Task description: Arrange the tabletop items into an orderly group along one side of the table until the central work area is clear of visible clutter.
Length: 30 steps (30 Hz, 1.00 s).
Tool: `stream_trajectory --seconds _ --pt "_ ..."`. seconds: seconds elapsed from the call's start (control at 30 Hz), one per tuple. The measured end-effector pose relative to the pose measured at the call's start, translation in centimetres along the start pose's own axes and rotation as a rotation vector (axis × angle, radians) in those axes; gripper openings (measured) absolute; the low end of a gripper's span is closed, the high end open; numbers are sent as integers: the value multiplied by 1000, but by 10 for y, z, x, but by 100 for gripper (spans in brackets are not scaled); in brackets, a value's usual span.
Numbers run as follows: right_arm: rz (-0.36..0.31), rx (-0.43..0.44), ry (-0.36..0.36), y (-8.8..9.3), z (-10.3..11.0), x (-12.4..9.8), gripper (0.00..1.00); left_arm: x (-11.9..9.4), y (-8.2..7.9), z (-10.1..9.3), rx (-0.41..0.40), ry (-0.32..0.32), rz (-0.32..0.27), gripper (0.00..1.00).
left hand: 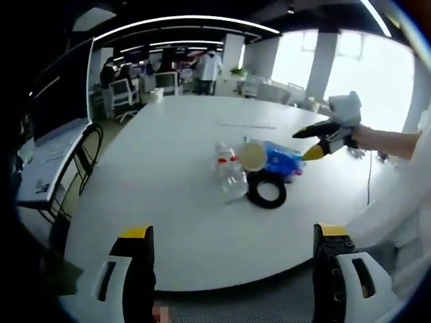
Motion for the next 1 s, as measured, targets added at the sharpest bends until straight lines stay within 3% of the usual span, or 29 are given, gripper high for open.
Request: stream_trajectory --seconds 0.43,1.0 --pt "-31 -44 -39 -29 3 29 57 -9 11 2 -42 -38 -2 96" --pt "-4 -45 -7 -32 -4 60 38 -13 14 3 -58 -50 5 95"
Point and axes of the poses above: the point that each gripper's makers call its tool centre point, and the gripper's own axes: x roughly forward along the fingers, z roughly to its left, y roughly out of its underside, the point moved 4 cm from there along -x, roughly backward along the fingers, and after that the axes turned 1 degree about -z, right-handed, at the moved point
